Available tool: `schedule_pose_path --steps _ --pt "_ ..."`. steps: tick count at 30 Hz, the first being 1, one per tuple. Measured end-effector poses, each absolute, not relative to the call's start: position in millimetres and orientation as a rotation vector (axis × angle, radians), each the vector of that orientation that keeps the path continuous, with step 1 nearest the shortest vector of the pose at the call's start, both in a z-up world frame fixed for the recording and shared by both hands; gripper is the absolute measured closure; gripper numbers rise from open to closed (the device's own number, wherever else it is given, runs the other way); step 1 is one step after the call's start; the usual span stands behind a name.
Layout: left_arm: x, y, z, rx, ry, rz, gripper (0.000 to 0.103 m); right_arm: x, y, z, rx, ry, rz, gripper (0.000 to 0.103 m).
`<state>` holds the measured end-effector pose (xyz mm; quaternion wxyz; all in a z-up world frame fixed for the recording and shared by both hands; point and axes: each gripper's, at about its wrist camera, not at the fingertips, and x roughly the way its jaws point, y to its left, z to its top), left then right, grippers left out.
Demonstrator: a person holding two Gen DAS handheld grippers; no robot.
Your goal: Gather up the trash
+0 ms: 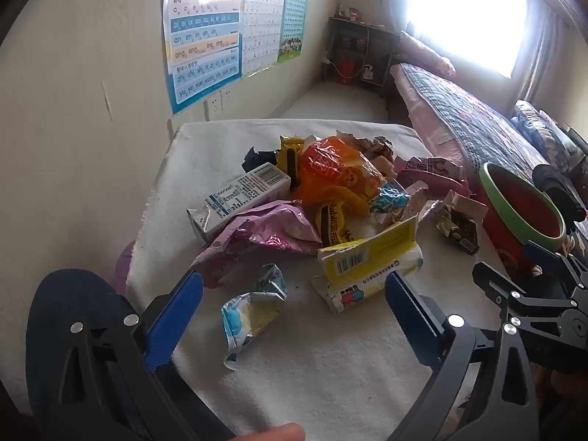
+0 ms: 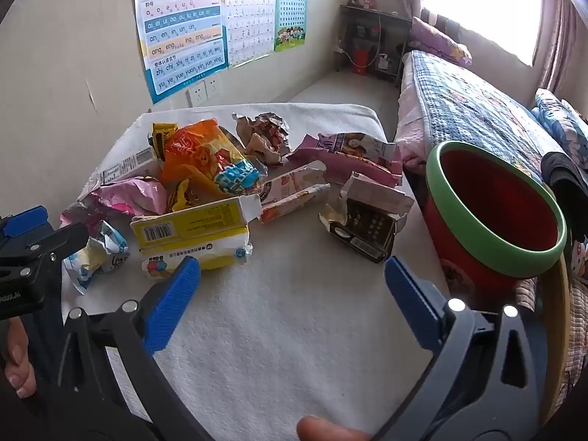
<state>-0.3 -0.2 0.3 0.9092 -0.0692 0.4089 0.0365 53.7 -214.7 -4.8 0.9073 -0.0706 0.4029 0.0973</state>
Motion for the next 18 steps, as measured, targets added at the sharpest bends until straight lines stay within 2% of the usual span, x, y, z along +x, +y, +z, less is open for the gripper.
schedule_pose_path --steps 18 --pt "1 2 -5 -0.156 0.868 0.077 0.008 54 -214 -7 -0.145 0.832 0.205 0.004"
